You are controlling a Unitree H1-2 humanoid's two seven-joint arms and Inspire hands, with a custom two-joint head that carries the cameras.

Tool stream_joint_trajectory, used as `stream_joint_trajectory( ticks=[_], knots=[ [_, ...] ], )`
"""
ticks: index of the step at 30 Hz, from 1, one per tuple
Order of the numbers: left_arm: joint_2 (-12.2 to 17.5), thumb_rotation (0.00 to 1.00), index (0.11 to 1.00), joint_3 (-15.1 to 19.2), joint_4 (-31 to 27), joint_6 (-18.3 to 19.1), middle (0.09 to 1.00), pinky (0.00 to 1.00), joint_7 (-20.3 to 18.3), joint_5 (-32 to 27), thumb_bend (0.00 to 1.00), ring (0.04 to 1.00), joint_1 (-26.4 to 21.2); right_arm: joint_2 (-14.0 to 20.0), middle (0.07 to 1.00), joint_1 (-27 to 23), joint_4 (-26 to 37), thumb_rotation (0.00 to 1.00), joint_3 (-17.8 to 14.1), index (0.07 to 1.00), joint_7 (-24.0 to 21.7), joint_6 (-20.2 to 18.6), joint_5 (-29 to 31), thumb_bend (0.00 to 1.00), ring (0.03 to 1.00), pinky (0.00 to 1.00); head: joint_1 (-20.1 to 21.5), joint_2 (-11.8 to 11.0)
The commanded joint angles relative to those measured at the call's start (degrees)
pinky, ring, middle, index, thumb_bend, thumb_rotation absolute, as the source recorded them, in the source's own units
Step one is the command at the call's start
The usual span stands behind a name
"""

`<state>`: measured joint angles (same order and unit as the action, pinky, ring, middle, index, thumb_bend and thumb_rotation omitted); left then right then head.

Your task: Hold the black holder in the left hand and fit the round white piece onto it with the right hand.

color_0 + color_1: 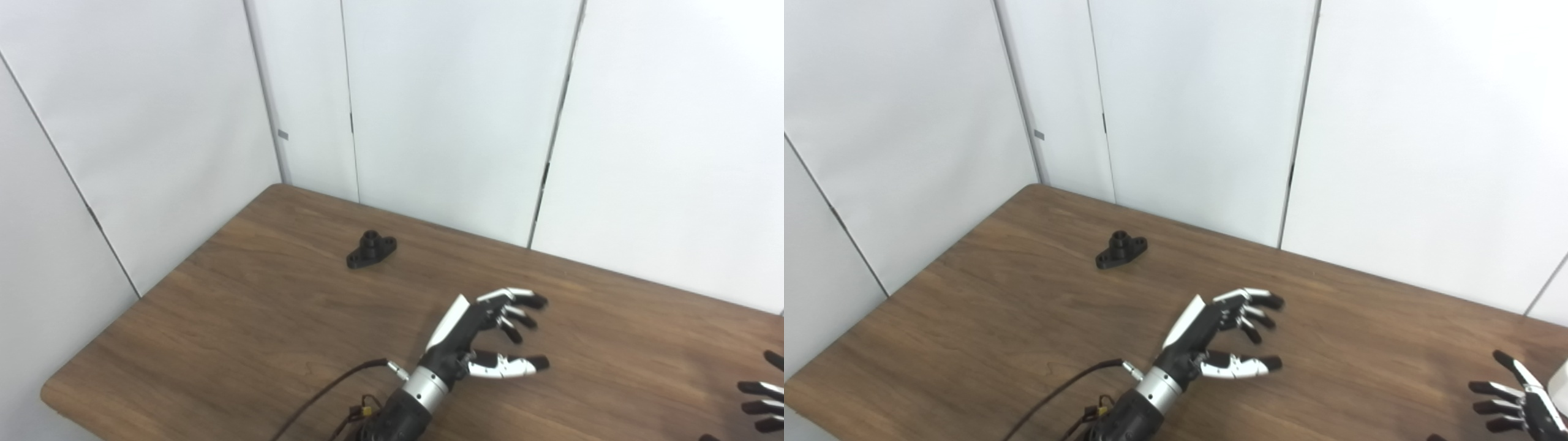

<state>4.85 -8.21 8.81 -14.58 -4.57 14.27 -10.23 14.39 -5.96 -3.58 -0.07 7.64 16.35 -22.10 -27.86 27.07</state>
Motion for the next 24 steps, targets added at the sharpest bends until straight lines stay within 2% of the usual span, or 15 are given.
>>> stream_joint_trajectory(
  ticks=[1,3,6,12,14,16,19,22,24],
  knots=[
    [3.8,0.05,0.684,-0.5,-2.7,3.3,0.672,0.45,-2.5,2.3,0.76,0.574,-2.1,1.2,0.676,-1.3,0.9,0.17,-0.7,0.847,0.3,1.8,0.4,0.61,0.594,0.48,0.0,0.1],
    [5.4,0.05,0.671,-1.1,-3.3,3.6,0.665,0.45,-3.4,3.1,0.8,0.579,-3.1,1.4,0.674,-1.3,1.2,0.17,-0.8,0.845,0.1,1.5,0.5,0.61,0.592,0.48,0.0,0.3],
    [7.1,0.06,0.682,-0.8,-3.8,2.9,0.686,0.48,-2.5,5.0,0.83,0.617,-4.5,1.7,0.672,-1.3,1.3,0.17,-0.9,0.842,-0.1,1.6,0.6,0.61,0.589,0.48,-0.2,0.4],
    [10.0,0.04,0.745,1.3,-8.0,7.6,0.719,0.58,-2.4,7.5,0.8,0.685,-6.2,2.3,0.673,-1.9,0.6,0.2,-1.2,0.84,-0.3,2.1,0.8,0.61,0.584,0.46,-0.5,0.8],
    [11.1,0.05,0.757,2.2,-9.2,8.7,0.725,0.64,-1.9,8.8,0.81,0.712,-6.7,2.5,0.677,-2.1,0.2,0.2,-1.3,0.838,-0.3,2.5,0.8,0.6,0.589,0.47,-0.5,0.8],
    [12.1,0.07,0.759,2.9,-10.2,9.9,0.731,0.62,-1.6,10.1,0.81,0.724,-7.1,2.6,0.679,-2.3,-0.1,0.2,-1.4,0.838,-0.3,2.8,0.9,0.6,0.593,0.48,-0.5,0.8],
    [13.5,0.11,0.771,4.5,-12.3,13.5,0.756,0.57,-2.1,11.3,0.81,0.738,-7.7,2.8,0.681,-2.4,-0.2,0.19,-1.3,0.838,-0.5,2.8,1.2,0.6,0.594,0.48,-0.5,0.8],
    [14.6,0.12,0.771,5.9,-13.4,14.8,0.765,0.59,-1.0,12.4,0.82,0.735,-8.0,2.8,0.68,-2.5,-0.2,0.18,-1.2,0.836,-0.4,2.8,1.2,0.6,0.591,0.48,-0.4,1.0],
    [15.0,0.1,0.77,7.1,-13.8,15.1,0.792,0.64,0.2,13.0,0.82,0.76,-8.2,2.7,0.678,-2.5,-0.1,0.18,-1.2,0.833,-0.3,2.6,1.3,0.6,0.586,0.47,-0.4,1.0]
  ],
)
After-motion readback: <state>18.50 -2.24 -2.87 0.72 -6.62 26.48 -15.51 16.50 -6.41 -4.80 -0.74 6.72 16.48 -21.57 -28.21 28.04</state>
